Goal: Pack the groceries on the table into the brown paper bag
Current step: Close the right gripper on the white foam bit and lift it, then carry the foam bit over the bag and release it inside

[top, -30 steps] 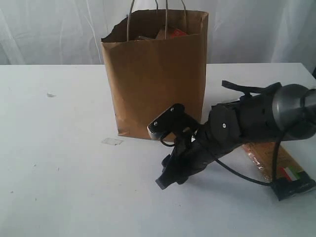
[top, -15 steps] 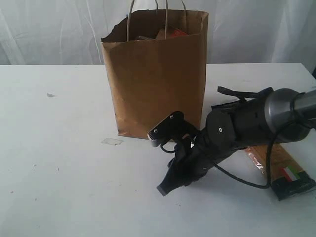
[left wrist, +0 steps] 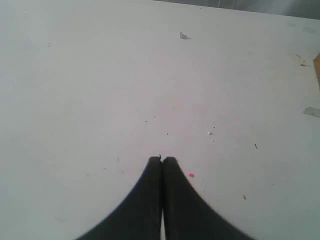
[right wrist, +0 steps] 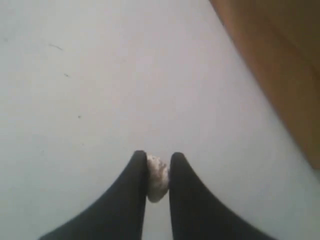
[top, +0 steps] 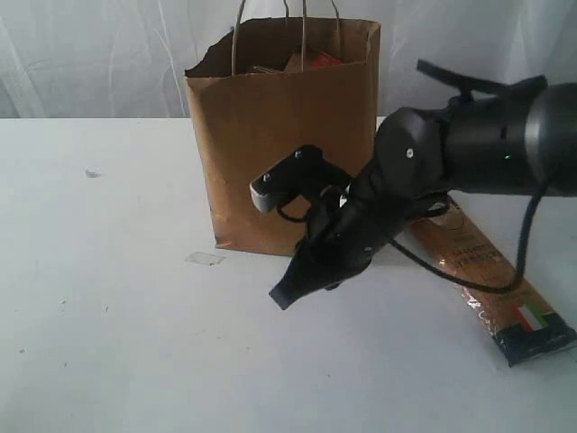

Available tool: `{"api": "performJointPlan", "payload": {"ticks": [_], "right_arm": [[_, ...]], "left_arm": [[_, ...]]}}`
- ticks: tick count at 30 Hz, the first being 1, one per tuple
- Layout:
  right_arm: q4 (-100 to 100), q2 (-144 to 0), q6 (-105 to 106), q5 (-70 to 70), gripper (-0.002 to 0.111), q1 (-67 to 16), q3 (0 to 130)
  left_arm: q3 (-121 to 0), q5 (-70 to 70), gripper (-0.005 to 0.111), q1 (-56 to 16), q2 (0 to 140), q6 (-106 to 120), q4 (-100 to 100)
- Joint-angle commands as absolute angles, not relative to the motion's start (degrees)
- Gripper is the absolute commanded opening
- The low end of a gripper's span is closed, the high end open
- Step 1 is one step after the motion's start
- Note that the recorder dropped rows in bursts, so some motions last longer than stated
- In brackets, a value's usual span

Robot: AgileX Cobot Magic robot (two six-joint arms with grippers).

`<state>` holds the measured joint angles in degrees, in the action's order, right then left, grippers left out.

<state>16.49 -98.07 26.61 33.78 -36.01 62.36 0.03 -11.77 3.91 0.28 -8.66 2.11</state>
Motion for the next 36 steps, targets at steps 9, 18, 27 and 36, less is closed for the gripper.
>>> {"api": "performJointPlan", "payload": {"ticks": [9,18,27,36], "right_arm": [[14.44,-89.86,31.7,45.9,0.0,-35.95,62.64],[22.44,-83.02,31.23,50.33,0.0,-35.95,64.17],[22.34,-73.56,31.23,12.11,0.0,-35.95,68.24],[22.22,-77.48,32.58,-5.03,0.0,-35.95,67.87]], "left_arm": [[0.0,-11.59,0.0,3.97,0.0,-8.82,2.49],[0.0,-11.59,0.0,3.97,0.0,-8.82,2.49],[0.0,-11.59,0.0,3.97,0.0,-8.82,2.49],[0.0,-11.59,0.0,3.97,0.0,-8.82,2.49]]}}
